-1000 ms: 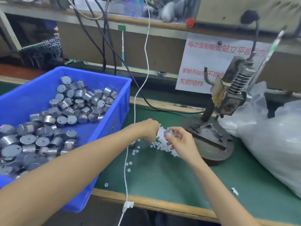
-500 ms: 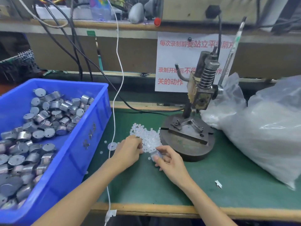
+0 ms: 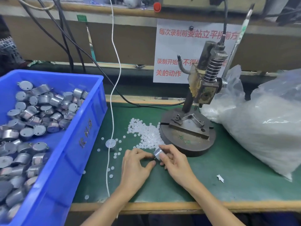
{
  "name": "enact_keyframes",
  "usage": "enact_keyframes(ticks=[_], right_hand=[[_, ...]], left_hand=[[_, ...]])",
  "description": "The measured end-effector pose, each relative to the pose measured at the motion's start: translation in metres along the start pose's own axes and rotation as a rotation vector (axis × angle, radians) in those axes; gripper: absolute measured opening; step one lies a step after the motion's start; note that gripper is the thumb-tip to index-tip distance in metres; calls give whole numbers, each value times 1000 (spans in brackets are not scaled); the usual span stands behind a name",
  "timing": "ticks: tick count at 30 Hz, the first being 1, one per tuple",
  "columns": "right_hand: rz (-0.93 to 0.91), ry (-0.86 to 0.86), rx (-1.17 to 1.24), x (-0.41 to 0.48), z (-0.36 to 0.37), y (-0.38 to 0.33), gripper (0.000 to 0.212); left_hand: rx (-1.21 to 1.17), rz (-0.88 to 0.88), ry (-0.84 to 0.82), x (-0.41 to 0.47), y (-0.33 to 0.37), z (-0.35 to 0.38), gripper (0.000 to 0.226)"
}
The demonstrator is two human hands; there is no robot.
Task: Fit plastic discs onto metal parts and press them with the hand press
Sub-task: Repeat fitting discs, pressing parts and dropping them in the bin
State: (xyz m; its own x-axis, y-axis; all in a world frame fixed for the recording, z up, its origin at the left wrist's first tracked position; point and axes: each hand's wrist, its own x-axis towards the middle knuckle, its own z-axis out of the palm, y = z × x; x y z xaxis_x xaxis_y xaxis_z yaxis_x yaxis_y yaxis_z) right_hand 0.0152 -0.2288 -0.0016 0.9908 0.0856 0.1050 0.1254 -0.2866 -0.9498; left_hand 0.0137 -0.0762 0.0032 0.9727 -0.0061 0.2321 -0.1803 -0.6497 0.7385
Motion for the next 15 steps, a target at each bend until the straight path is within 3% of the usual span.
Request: enact_keyframes(ticks=[3,8,15], right_hand=[[-21,18,-35,0,1,1,17],[-78,11,-126,-1,3,1,11],[-185,21,-255,0,4,1,13]], left_hand=[[35,25,-18,-1,-2,0,12],[27,66,-74,-5,-11,-4,39],[18,49,-59,-6,-10,-2,29]])
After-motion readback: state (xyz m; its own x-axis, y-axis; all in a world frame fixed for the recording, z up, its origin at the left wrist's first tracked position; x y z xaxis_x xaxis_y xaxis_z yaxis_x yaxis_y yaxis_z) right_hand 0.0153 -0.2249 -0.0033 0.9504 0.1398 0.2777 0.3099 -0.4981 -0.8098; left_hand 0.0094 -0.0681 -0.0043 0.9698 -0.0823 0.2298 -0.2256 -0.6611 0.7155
